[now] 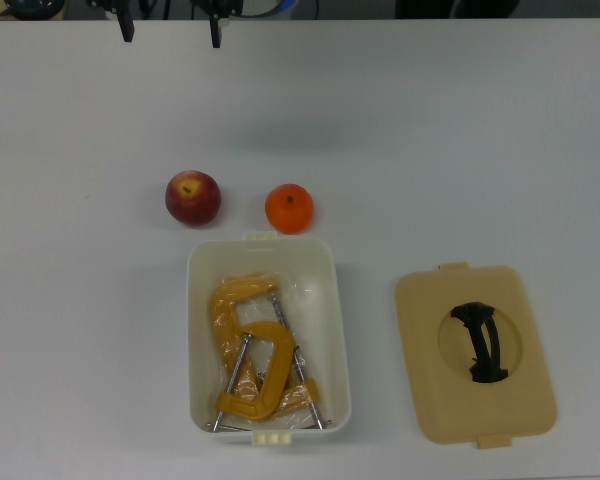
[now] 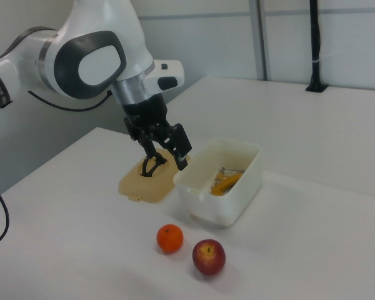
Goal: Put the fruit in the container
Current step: 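Move the gripper over the red apple and lower it, then close the gripper around the red apple and lift it, then carry the apple over the white container and release it inside, then move the open gripper to the orange mandarin and lower it, then close the gripper on the mandarin and lift it, then carry the mandarin over the container and open the gripper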
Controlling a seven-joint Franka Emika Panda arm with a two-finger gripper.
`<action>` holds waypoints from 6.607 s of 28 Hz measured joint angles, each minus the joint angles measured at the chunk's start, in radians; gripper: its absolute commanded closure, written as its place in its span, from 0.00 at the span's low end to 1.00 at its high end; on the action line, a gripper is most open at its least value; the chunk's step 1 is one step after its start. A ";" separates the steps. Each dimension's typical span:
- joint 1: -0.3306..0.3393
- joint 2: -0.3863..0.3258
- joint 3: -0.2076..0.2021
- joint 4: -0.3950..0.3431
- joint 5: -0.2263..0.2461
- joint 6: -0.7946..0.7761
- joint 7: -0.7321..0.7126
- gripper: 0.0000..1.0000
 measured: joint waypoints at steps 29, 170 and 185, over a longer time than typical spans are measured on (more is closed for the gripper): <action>-0.027 0.179 -0.021 -0.201 -0.041 0.116 -0.153 0.00; 0.048 0.181 0.079 -0.037 -0.064 0.265 -0.266 0.74; 0.047 0.361 0.079 -0.030 -0.064 0.699 0.149 0.00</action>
